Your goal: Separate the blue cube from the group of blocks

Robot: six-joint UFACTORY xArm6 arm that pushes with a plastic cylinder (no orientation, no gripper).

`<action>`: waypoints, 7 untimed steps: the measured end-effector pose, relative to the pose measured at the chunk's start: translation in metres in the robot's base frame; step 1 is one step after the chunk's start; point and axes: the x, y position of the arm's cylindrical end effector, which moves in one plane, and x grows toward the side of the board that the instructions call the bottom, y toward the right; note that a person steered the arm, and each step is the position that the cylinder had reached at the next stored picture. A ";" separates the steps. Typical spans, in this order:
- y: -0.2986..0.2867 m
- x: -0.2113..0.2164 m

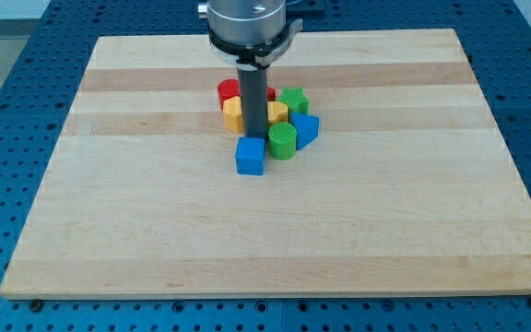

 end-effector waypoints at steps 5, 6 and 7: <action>0.005 0.072; 0.024 0.081; 0.006 0.096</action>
